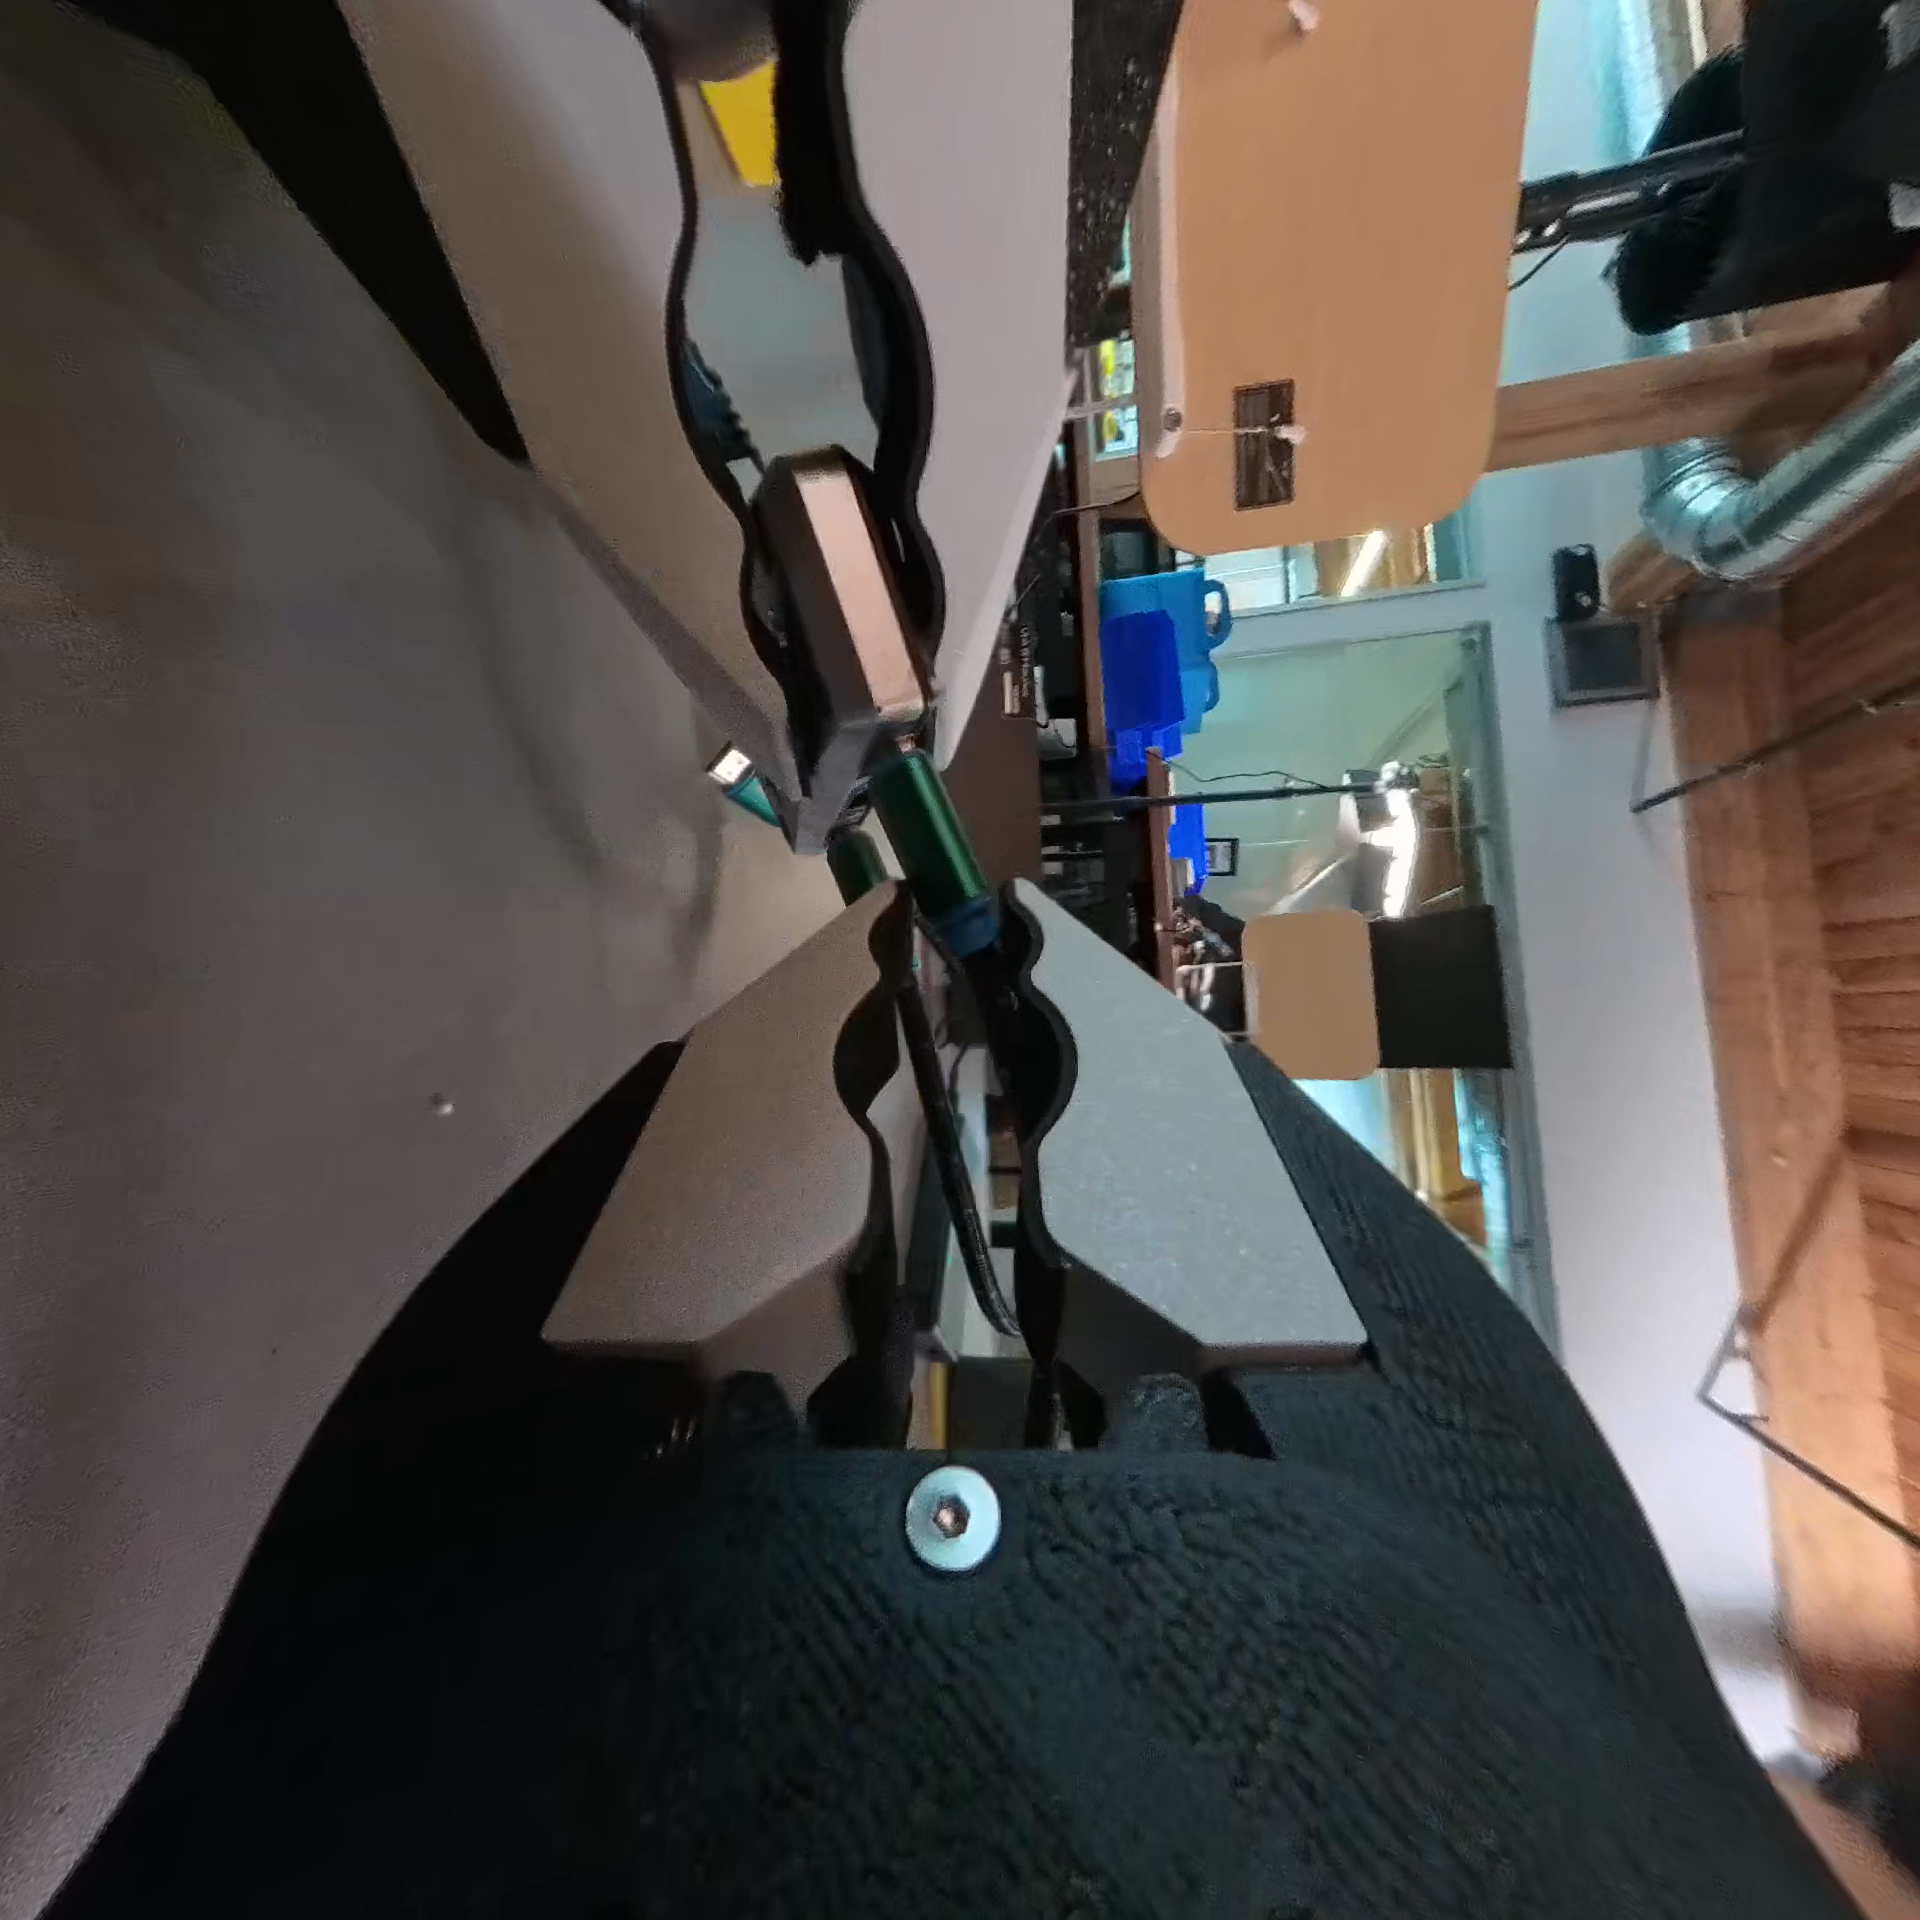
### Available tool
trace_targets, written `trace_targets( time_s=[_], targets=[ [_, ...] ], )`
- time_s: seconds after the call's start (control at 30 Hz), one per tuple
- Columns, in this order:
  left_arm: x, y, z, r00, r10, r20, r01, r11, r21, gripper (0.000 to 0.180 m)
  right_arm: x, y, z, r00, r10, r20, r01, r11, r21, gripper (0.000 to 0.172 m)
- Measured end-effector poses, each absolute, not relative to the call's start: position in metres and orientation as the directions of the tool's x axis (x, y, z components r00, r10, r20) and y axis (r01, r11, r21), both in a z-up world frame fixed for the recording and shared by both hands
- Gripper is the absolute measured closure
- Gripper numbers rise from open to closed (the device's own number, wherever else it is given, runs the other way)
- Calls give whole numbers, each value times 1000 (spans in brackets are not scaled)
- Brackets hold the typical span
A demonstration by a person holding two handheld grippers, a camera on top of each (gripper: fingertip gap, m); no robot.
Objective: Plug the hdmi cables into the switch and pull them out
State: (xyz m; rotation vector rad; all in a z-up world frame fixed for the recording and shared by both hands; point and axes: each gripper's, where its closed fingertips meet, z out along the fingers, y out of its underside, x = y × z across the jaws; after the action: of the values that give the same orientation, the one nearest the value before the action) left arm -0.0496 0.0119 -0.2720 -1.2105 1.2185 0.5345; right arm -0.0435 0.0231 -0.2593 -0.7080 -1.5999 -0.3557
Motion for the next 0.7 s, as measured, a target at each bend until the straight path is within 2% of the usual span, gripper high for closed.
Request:
trace_targets(
  time_s=[0.1, 0.13, 0.23, 0.3, 0.37, 0.47, 0.7],
  targets=[
    [-42, 10, -265, 379, -283, -881, -804, 370, -465, 158, -37, 30, -262, -9, 294, 956, 660, 719, -215, 158],
    [-36, 7, -253, 423, -286, -860, -763, 399, -508, 151, -33, 34, -261, 0, 299, 954, 674, 705, -221, 159],
    [-9, -14, -201, 586, -483, -651, -461, 462, -758, 115, -18, 47, -243, 76, 306, 949, 695, 666, -270, 159],
    [-9, -24, -154, 667, -531, -522, -280, 471, -836, 100, -5, 55, -218, 145, 290, 946, 697, 649, -306, 159],
    [-15, -38, -116, 710, -543, -448, -159, 497, -853, 98, 11, 63, -189, 220, 283, 933, 689, 632, -354, 160],
    [-29, -60, -80, 754, -502, -424, -86, 564, -821, 103, 43, 73, -142, 315, 249, 916, 681, 613, -401, 159],
    [-55, -59, -66, 822, -377, -428, -155, 574, -804, 109, 133, 90, -28, 448, 81, 890, 700, 589, -405, 159]
  ],
)
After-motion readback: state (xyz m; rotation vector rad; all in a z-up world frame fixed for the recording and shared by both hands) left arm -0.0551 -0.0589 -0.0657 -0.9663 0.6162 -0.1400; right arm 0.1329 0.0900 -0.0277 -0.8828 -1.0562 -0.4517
